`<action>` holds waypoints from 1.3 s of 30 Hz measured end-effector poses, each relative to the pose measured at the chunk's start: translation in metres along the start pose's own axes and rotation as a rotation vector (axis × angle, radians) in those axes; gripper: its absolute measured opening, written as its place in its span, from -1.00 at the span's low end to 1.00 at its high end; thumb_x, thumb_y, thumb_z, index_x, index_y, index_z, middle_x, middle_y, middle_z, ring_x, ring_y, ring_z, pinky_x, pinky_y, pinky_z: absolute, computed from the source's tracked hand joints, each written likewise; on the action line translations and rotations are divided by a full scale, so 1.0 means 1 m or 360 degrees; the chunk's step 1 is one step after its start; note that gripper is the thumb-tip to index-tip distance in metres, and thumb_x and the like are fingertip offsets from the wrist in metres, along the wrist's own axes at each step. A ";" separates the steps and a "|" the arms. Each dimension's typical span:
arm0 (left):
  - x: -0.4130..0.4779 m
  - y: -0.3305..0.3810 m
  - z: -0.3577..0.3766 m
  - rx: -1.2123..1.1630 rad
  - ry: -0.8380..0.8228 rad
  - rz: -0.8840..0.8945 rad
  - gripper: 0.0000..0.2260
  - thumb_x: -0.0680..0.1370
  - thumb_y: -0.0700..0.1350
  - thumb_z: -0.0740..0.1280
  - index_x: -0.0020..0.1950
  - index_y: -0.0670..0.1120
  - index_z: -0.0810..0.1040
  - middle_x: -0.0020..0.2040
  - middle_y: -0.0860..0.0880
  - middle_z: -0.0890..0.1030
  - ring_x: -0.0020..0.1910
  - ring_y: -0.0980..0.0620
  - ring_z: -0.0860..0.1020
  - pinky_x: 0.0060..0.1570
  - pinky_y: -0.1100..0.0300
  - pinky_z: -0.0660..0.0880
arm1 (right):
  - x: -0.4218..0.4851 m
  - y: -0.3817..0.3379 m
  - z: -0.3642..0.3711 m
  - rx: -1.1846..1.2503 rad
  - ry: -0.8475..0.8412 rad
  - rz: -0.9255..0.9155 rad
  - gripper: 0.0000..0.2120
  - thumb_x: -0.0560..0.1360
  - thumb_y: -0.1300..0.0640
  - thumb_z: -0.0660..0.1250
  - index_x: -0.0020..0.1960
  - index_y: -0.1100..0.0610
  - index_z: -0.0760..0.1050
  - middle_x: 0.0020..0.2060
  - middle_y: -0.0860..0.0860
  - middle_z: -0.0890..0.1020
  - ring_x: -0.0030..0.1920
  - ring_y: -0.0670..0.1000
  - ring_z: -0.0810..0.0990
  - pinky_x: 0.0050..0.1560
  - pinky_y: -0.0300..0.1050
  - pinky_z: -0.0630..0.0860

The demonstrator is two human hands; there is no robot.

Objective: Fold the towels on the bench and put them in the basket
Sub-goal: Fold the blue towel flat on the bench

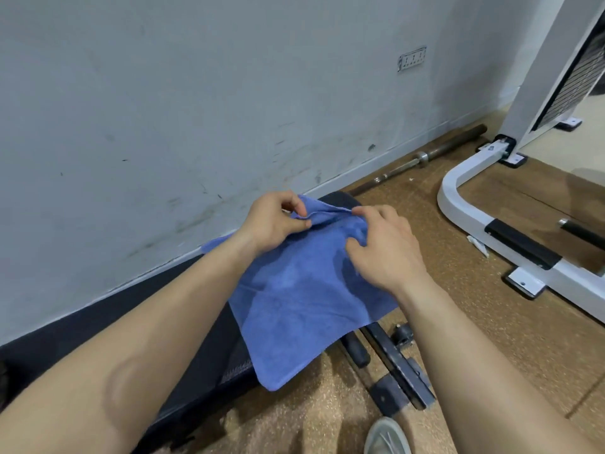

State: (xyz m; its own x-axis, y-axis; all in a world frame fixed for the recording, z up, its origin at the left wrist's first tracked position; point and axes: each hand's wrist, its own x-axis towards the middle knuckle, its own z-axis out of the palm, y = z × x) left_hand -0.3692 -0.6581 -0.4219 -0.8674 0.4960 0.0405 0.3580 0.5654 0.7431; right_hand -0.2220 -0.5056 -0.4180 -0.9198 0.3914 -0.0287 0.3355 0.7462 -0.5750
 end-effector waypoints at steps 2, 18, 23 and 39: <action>-0.042 0.001 -0.014 -0.0005 -0.0020 -0.0003 -0.73 0.39 -0.20 0.57 -0.31 0.03 0.51 -0.51 0.21 0.44 -0.44 0.20 0.31 -0.38 0.34 0.24 | -0.003 -0.017 0.003 0.0007 0.0005 -0.0242 -0.45 0.53 -0.03 0.30 0.50 -0.07 0.32 0.46 -0.05 0.33 0.42 0.13 0.30 0.35 0.10 0.31; -0.194 -0.040 -0.083 -0.0467 0.0479 -0.0090 -0.88 0.52 -0.28 0.42 -0.07 -0.08 0.68 -0.11 0.03 0.71 -0.09 0.08 0.66 -0.01 0.28 0.54 | -0.047 -0.127 0.060 0.0765 -0.0508 -0.0602 -0.98 0.51 0.08 0.42 -0.09 0.00 0.59 -0.19 0.03 0.63 -0.23 -0.06 0.53 -0.12 -0.09 0.44; -0.189 -0.041 -0.083 -0.0448 0.0641 0.0021 -0.84 0.47 -0.26 0.47 -0.10 0.01 0.68 -0.11 0.10 0.70 -0.06 0.09 0.64 0.06 0.11 0.56 | -0.046 -0.131 0.064 0.0710 -0.0350 -0.0696 -0.88 0.48 0.08 0.37 -0.05 -0.08 0.64 -0.13 -0.03 0.69 -0.04 0.00 0.64 0.05 0.12 0.56; -0.181 -0.037 -0.076 -0.0329 0.0652 0.0067 -0.87 0.39 -0.19 0.57 -0.17 0.00 0.67 -0.16 0.10 0.69 -0.15 0.19 0.62 -0.05 0.22 0.56 | -0.046 -0.123 0.045 0.0464 -0.0641 -0.0778 -0.77 0.64 0.10 0.27 0.04 -0.05 0.72 -0.51 -0.20 0.50 -0.43 -0.19 0.42 -0.35 -0.36 0.28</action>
State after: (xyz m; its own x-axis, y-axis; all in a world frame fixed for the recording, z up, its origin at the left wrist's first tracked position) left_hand -0.2512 -0.8189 -0.4056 -0.9336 0.1907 0.3032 0.3553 0.3863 0.8512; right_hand -0.2301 -0.6397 -0.3830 -0.9742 -0.2248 0.0211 -0.1531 0.5887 -0.7937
